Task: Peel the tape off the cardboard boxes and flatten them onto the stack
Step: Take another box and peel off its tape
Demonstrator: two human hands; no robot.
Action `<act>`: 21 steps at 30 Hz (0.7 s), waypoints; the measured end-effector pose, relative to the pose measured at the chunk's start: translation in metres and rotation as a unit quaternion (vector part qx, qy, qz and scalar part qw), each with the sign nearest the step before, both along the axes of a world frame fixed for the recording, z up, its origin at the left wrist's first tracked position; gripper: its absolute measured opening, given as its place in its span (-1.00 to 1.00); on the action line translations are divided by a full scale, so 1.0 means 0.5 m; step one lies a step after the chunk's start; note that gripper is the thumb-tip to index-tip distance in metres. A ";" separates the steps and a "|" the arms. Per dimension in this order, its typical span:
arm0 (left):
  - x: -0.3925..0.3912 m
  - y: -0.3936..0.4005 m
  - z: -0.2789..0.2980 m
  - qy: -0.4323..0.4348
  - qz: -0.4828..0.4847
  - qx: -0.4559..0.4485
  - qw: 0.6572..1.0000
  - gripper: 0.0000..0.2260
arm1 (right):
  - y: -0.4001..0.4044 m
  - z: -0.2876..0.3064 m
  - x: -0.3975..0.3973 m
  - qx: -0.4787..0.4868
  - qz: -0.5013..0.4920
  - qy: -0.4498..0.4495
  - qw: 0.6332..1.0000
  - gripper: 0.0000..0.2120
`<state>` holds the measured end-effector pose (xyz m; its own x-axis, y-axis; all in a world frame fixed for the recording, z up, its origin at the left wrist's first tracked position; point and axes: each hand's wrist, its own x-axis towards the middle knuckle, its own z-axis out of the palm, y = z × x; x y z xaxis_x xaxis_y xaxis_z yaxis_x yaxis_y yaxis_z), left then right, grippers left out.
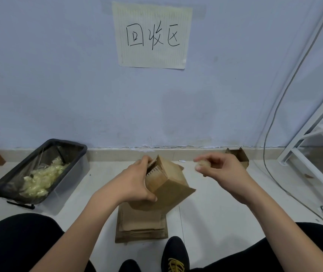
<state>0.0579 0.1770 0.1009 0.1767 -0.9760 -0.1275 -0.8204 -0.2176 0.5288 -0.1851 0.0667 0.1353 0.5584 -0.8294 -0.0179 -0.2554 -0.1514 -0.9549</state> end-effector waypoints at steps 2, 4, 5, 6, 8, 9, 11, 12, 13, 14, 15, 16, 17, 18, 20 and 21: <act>0.009 -0.001 -0.002 -0.006 0.017 0.003 1.000 -0.17 | 0.000 0.000 -0.004 0.025 -0.002 0.026 0.999 -0.81; 0.010 -0.003 -0.001 -0.004 0.022 0.005 1.000 -0.15 | 0.003 -0.005 -0.001 0.051 0.008 0.043 0.998 -0.80; 0.009 -0.005 0.000 -0.004 0.023 0.005 1.000 -0.15 | 0.007 -0.005 0.001 0.055 0.015 0.052 0.997 -0.84; 0.008 -0.006 0.002 -0.003 0.023 0.004 1.000 -0.14 | 0.011 -0.005 0.004 0.054 0.022 0.058 0.997 -0.87; 0.008 -0.006 0.002 -0.006 0.022 0.003 1.000 -0.14 | 0.015 -0.008 0.009 0.053 0.035 0.056 0.996 -0.85; 0.010 -0.005 0.004 -0.009 0.023 0.004 1.000 -0.14 | 0.017 -0.010 0.012 0.050 0.041 0.056 0.996 -0.87; 0.018 -0.003 0.009 -0.014 0.029 0.004 0.999 -0.14 | 0.020 -0.014 0.018 0.042 0.039 0.053 0.997 -0.90; 0.024 -0.002 0.015 -0.016 0.036 0.003 0.999 -0.14 | 0.021 -0.017 0.023 0.034 0.029 0.044 0.998 -0.87; 0.033 -0.002 0.023 -0.017 0.044 0.003 0.999 -0.14 | 0.022 -0.019 0.029 0.028 0.018 0.030 0.999 -0.81; 0.044 0.000 0.033 -0.018 0.054 0.003 0.998 -0.15 | 0.026 -0.018 0.039 0.029 0.013 0.013 0.999 -0.70; 0.056 0.002 0.042 -0.018 0.067 0.004 0.998 -0.15 | 0.029 -0.018 0.050 0.038 0.016 -0.002 0.999 -0.55; 0.067 0.005 0.052 -0.017 0.084 0.003 0.996 -0.16 | 0.029 -0.021 0.065 0.047 0.021 -0.004 0.999 -0.43; 0.079 0.009 0.063 -0.013 0.105 0.000 0.994 -0.16 | 0.033 -0.023 0.082 0.058 0.022 -0.002 0.998 -0.41; 0.091 0.014 0.074 -0.009 0.126 -0.005 0.992 -0.16 | 0.035 -0.024 0.103 0.070 0.013 -0.002 0.997 -0.48; 0.120 0.024 0.101 -0.015 0.166 -0.016 0.986 -0.18 | 0.040 -0.019 0.153 0.089 -0.001 -0.020 0.996 -0.70; 0.139 0.028 0.115 -0.022 0.185 -0.022 0.982 -0.19 | 0.041 -0.015 0.182 0.087 0.002 -0.029 0.996 -0.78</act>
